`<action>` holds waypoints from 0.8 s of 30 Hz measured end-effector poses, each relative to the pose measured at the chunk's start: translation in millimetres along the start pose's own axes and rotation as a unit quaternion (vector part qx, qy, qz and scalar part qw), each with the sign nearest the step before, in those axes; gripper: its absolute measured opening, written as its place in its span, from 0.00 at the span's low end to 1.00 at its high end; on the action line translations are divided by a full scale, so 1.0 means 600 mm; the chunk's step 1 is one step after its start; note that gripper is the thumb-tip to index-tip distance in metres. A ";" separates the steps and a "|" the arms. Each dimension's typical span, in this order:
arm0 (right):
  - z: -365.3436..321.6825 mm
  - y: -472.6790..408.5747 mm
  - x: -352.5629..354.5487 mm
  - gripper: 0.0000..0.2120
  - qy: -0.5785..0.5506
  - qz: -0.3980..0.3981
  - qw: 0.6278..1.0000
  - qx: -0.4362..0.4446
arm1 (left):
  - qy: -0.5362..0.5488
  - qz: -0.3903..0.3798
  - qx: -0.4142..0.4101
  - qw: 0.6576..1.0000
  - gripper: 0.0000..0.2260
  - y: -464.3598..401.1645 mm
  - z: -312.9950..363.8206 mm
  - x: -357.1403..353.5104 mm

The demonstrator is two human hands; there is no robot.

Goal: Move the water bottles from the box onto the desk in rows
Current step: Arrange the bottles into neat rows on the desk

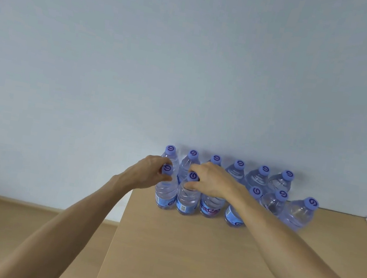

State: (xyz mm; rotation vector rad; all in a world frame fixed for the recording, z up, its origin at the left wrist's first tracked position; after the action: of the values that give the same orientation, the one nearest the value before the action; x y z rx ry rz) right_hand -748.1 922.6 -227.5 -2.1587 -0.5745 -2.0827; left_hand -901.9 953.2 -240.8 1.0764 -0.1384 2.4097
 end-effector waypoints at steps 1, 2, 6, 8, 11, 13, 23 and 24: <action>-0.002 0.000 -0.001 0.15 -0.003 0.000 1.000 -0.005 | 0.001 0.001 0.002 1.000 0.10 0.002 -0.003 0.003; -0.003 -0.001 -0.002 0.14 -0.005 0.002 1.000 -0.008 | 0.000 0.003 0.002 1.000 0.10 0.005 -0.006 0.006; -0.015 -0.008 -0.005 0.13 0.002 -0.001 1.000 0.001 | 0.004 0.015 0.002 1.000 0.08 0.015 -0.023 0.021; -0.024 -0.012 -0.001 0.14 0.007 -0.008 1.000 0.011 | 0.009 0.018 0.000 1.000 0.08 0.015 -0.028 0.026; -0.033 -0.018 0.006 0.17 0.014 -0.021 1.000 0.014 | 0.012 0.020 -0.012 1.000 0.07 0.013 -0.031 0.027; -0.034 -0.020 0.008 0.17 0.019 -0.028 0.999 0.012 | 0.009 0.020 -0.022 1.000 0.07 0.014 -0.033 0.024; -0.029 -0.016 0.011 0.13 0.038 -0.067 0.997 0.015 | -0.009 -0.015 -0.074 0.997 0.09 0.003 -0.021 0.005; -0.027 -0.015 0.009 0.13 0.039 -0.068 0.997 0.017 | -0.009 -0.020 -0.071 0.997 0.09 -0.001 -0.021 0.005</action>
State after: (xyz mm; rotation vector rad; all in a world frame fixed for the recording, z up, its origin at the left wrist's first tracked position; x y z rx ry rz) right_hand -766.5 926.8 -222.7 -2.0629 -0.7626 -2.1976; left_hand -911.9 958.3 -247.5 1.0278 -0.2863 2.3164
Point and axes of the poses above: each hand's wrist, its own y-axis away from the middle knuckle, its own x-axis out of the back of the hand, z = x × y, the point moved 8 cm from there along -y, towards the middle knuckle, and after that the axes turned 12 degrees about y, right-handed, at the moved point
